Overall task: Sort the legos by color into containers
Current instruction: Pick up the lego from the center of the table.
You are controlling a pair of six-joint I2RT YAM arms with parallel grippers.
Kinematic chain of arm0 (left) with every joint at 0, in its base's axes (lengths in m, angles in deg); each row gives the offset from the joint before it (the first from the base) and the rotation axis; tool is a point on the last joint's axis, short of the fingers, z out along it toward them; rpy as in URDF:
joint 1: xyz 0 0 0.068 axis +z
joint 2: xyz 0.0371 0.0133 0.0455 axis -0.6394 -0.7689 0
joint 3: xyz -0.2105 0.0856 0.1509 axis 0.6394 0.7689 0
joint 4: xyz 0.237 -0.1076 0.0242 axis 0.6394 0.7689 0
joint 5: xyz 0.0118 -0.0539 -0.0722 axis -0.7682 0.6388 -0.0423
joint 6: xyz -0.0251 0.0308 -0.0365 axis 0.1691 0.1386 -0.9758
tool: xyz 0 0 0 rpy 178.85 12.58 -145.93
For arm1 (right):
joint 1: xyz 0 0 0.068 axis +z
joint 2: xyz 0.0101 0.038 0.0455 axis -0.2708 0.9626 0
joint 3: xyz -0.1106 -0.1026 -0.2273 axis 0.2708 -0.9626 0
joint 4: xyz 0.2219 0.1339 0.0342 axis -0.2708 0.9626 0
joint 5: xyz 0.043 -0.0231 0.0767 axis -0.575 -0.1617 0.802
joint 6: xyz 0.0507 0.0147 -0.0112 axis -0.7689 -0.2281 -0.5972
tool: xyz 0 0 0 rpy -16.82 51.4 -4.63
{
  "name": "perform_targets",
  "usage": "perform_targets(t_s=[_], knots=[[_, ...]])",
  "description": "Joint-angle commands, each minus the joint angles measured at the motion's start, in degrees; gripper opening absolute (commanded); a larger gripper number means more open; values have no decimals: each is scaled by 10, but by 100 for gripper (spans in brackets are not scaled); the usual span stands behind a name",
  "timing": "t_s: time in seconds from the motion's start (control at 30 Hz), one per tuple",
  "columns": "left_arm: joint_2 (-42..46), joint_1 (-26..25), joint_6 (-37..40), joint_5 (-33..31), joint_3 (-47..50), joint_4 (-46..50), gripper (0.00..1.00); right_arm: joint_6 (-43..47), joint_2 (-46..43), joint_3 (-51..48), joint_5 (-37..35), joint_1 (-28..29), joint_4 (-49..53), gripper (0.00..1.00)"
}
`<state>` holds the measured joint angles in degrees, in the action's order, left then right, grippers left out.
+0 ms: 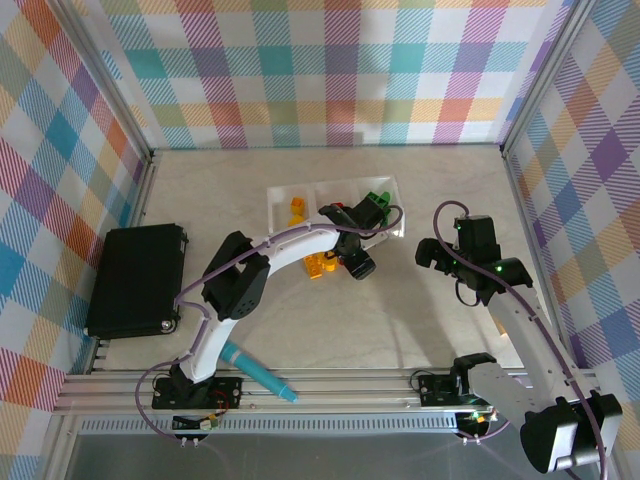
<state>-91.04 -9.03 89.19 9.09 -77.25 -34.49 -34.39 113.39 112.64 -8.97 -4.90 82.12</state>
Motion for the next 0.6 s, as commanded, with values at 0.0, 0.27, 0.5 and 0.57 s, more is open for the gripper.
perform_targets(t_s=[0.0, 0.27, 0.5, 0.57], knots=[[-16, 0, 22, -21, -21, 23, 77, -4, 5, 15, 5, -4, 1, 99], [-42, 3, 28, -14, -38, 31, 75, -5, 1, 12, 2, -4, 3, 99], [-53, 8, 17, -10, -41, 25, 71, -4, -3, 9, 0, -4, 6, 99], [-54, 9, 14, -13, -40, 25, 70, -3, -3, 9, -3, -4, 7, 99]])
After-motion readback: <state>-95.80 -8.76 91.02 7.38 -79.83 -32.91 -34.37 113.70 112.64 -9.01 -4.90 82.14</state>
